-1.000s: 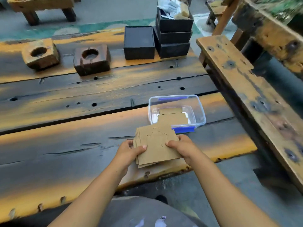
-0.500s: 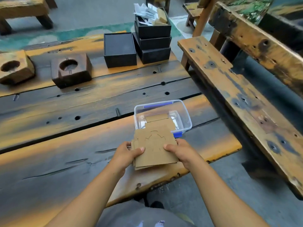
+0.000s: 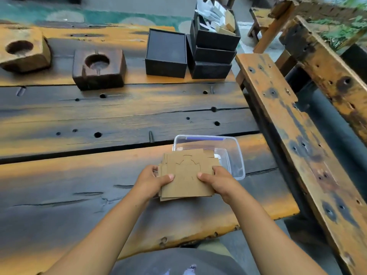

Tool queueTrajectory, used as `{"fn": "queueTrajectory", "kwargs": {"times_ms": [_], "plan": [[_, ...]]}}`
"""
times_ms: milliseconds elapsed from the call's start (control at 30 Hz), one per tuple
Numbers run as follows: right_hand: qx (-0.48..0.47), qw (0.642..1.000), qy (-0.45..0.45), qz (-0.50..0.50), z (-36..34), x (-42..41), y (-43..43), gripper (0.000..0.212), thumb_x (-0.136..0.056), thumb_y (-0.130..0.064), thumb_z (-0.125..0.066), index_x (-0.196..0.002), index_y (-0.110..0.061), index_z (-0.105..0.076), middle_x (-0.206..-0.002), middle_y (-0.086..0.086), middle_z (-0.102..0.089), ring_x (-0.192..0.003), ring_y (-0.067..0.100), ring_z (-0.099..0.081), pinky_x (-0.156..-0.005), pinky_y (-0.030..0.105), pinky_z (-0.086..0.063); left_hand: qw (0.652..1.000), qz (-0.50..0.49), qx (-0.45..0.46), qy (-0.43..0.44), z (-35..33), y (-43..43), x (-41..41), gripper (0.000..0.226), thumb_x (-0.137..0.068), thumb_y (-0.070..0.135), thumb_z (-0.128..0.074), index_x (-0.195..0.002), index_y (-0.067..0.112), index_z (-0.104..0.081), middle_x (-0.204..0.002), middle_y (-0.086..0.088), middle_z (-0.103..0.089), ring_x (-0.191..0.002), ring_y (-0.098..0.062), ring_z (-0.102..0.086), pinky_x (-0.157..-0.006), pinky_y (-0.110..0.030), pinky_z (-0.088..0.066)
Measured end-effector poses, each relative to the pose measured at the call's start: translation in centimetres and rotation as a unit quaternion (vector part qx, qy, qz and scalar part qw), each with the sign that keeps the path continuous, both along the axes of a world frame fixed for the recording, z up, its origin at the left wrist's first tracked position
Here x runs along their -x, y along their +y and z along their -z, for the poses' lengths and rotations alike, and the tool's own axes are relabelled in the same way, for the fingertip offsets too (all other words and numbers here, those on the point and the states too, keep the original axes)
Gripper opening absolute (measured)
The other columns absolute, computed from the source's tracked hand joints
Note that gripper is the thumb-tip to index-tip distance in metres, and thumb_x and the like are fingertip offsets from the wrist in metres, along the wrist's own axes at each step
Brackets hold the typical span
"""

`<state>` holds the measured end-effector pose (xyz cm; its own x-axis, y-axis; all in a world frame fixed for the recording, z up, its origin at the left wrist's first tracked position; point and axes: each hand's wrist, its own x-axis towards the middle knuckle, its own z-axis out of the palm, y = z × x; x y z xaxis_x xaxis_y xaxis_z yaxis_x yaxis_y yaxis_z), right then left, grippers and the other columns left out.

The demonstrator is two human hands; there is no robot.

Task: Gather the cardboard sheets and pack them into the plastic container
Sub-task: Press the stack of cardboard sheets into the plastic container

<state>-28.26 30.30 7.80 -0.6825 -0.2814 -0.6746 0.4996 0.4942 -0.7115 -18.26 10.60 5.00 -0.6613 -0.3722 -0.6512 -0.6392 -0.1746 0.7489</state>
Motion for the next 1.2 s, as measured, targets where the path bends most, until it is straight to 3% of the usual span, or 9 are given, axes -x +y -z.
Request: {"fn": "queueTrajectory", "kwargs": {"times_ms": [233, 333, 400, 500, 767, 967, 1133, 1200], "plan": [[0.006, 1.0, -0.001, -0.01, 1.0, 4.6, 2.2, 0.015, -0.087, -0.023, -0.07, -0.101, -0.019, -0.065, -0.098, -0.004, -0.072, -0.084, 0.01, -0.068, -0.063, 0.023, -0.052, 0.999, -0.007, 0.044, 0.013, -0.7, 2.5, 4.3, 0.04, -0.08, 0.017, -0.078, -0.114, 0.006, -0.062, -0.109, -0.013, -0.069, -0.1, -0.028, -0.068, -0.079, -0.036, -0.055], [0.014, 0.999, -0.004, -0.033, 1.1, 7.2, 3.5, 0.007, -0.089, -0.02, -0.068, -0.095, -0.022, -0.064, -0.094, -0.007, -0.072, -0.08, 0.005, -0.067, -0.058, 0.017, -0.051, 0.997, -0.011, 0.077, 0.012, -1.3, 4.5, 6.5, 0.036, -0.082, 0.016, -0.076, -0.115, 0.007, -0.064, -0.108, -0.01, -0.071, -0.093, -0.021, -0.067, -0.074, -0.029, -0.054], [0.022, 0.999, 0.002, -0.041, 1.1, 8.9, 4.1, 0.015, -0.089, -0.017, -0.068, -0.104, -0.018, -0.064, -0.099, -0.002, -0.072, -0.085, 0.009, -0.068, -0.066, 0.021, -0.053, 0.996, -0.007, 0.086, 0.008, -1.6, 5.5, 7.8, 0.037, -0.083, 0.016, -0.075, -0.117, 0.008, -0.065, -0.109, -0.007, -0.071, -0.091, -0.016, -0.067, -0.07, -0.024, -0.052], [0.02, 0.999, -0.001, -0.033, 1.5, 10.6, 5.1, 0.026, -0.088, -0.017, -0.068, -0.113, -0.015, -0.062, -0.104, 0.001, -0.071, -0.092, 0.016, -0.068, -0.074, 0.027, -0.054, 0.996, -0.005, 0.087, -0.009, -1.6, 6.9, 9.7, 0.039, -0.084, 0.014, -0.074, -0.12, 0.006, -0.063, -0.112, -0.009, -0.071, -0.098, -0.022, -0.067, -0.082, -0.033, -0.055], [-0.026, 0.998, -0.028, -0.049, 4.1, 11.7, 5.1, 0.028, -0.087, -0.018, -0.069, -0.114, -0.015, -0.062, -0.111, 0.005, -0.07, -0.101, 0.024, -0.067, -0.094, 0.043, -0.054, 0.99, 0.04, 0.114, -0.071, -0.3, 7.0, 11.8, 0.045, -0.084, 0.019, -0.074, -0.124, 0.014, -0.056, -0.116, -0.005, -0.066, -0.106, -0.026, -0.064, -0.097, -0.043, -0.053], [-0.068, 0.996, -0.032, -0.05, 6.0, 11.5, 4.2, 0.034, -0.087, -0.02, -0.069, -0.119, -0.012, -0.06, -0.114, 0.006, -0.07, -0.098, 0.022, -0.067, -0.087, 0.036, -0.055, 0.986, 0.048, 0.11, -0.113, 1.4, 7.0, 12.1, 0.047, -0.084, 0.02, -0.073, -0.126, 0.015, -0.053, -0.12, -0.005, -0.065, -0.108, -0.026, -0.062, -0.098, -0.043, -0.052], [-0.115, 0.99, -0.047, -0.069, 7.1, 11.6, 3.7, 0.041, -0.086, -0.026, -0.068, -0.122, -0.012, -0.058, -0.117, 0.006, -0.068, -0.102, 0.025, -0.066, -0.092, 0.043, -0.054, 0.984, 0.049, 0.1, -0.137, 2.5, 6.7, 12.7, 0.045, -0.084, 0.019, -0.072, -0.125, 0.014, -0.053, -0.121, -0.007, -0.066, -0.107, -0.026, -0.063, -0.098, -0.042, -0.052], [-0.12, 0.989, -0.055, -0.069, 7.7, 11.4, 3.6, 0.036, -0.086, -0.027, -0.068, -0.118, -0.012, -0.057, -0.117, 0.006, -0.067, -0.096, 0.022, -0.065, -0.083, 0.037, -0.055, 0.98, 0.065, 0.106, -0.153, 2.9, 6.8, 12.7, 0.045, -0.084, 0.02, -0.073, -0.123, 0.012, -0.052, -0.122, -0.009, -0.064, -0.108, -0.027, -0.062, -0.098, -0.043, -0.052]]}}
